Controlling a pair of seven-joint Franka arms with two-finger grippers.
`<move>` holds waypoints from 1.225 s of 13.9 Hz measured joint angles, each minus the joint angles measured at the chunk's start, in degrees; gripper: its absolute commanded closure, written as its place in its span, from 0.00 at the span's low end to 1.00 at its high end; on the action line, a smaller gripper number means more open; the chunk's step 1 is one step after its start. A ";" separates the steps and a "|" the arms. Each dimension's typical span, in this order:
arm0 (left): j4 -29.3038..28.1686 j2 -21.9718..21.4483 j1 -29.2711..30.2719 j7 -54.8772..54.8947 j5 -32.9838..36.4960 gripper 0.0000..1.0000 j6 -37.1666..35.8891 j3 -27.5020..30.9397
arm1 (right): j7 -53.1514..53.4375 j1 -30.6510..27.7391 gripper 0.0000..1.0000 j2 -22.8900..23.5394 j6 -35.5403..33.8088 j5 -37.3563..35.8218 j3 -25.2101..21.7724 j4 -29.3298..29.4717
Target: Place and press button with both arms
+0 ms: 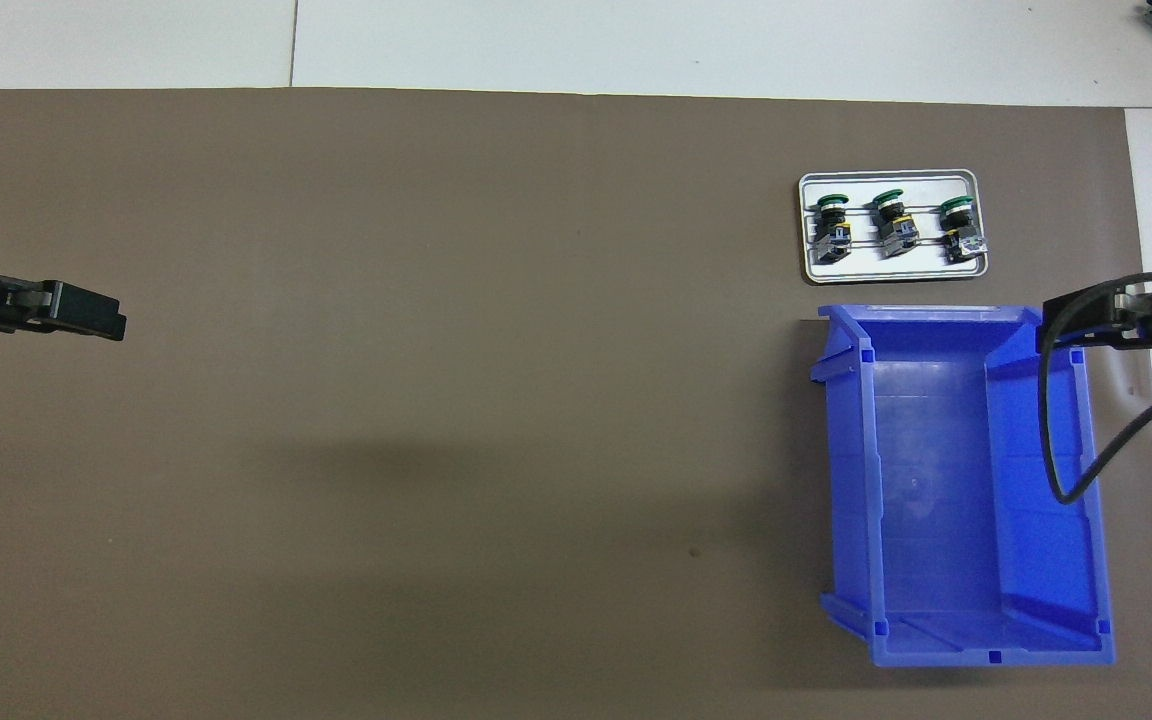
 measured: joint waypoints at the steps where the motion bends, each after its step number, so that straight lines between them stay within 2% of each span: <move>1: -0.01 0.00 0.00 -0.05 0.00 0.00 0.00 0.00 | 0.01 0.15 0.00 0.00 0.04 0.00 0.00 -0.01; 6: -0.05 0.00 0.00 -0.10 0.00 0.00 0.00 0.00 | 0.07 0.17 0.00 -0.02 0.07 0.00 -0.01 -0.02; 10: -0.11 0.00 0.00 -0.11 0.00 0.00 0.00 -0.02 | -1.43 -0.19 0.06 0.05 1.55 0.07 -0.01 -0.30; 13: -0.12 -0.01 0.00 -0.15 0.00 0.00 0.00 -0.02 | -2.62 -1.17 0.08 1.35 7.24 0.31 -0.03 -1.39; 17: -0.11 -0.05 0.02 -0.23 0.00 0.00 0.00 0.01 | -6.40 -2.60 0.11 6.72 15.89 0.94 -0.09 -1.89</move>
